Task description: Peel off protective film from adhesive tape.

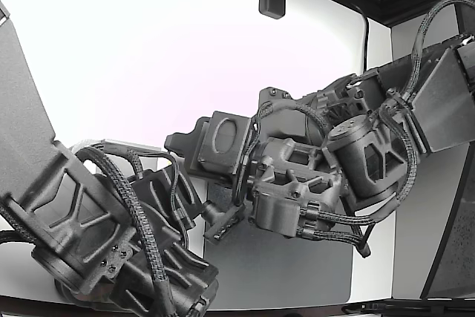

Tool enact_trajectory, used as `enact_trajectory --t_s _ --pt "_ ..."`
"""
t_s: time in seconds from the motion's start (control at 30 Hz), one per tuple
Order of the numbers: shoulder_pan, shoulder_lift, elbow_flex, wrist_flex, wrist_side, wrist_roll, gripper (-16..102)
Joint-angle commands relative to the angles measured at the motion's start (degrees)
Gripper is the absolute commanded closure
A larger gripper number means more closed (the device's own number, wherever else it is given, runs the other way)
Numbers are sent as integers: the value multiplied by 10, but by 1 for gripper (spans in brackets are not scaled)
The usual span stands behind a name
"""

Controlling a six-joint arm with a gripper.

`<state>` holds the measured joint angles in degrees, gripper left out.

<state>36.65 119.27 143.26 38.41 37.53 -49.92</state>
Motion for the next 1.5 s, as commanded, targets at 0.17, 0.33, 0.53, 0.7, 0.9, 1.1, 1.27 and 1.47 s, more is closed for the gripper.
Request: enact_trajectory --t_s 0.17,0.33,0.53,0.7,0.9,1.1,1.27,1.47 --pt "-4 9 -12 -20 6 -3 97" --pt "-4 10 -9 -26 9 -4 97" --pt "-4 12 -10 -15 4 6 97" --pt "-2 12 -16 -2 1 10 97" --pt "4 11 -24 11 1 18 97" --pt "7 11 -29 25 -2 22 97" --pt "7 12 -29 30 -4 25 97" --pt "8 11 -31 27 -2 18 97"
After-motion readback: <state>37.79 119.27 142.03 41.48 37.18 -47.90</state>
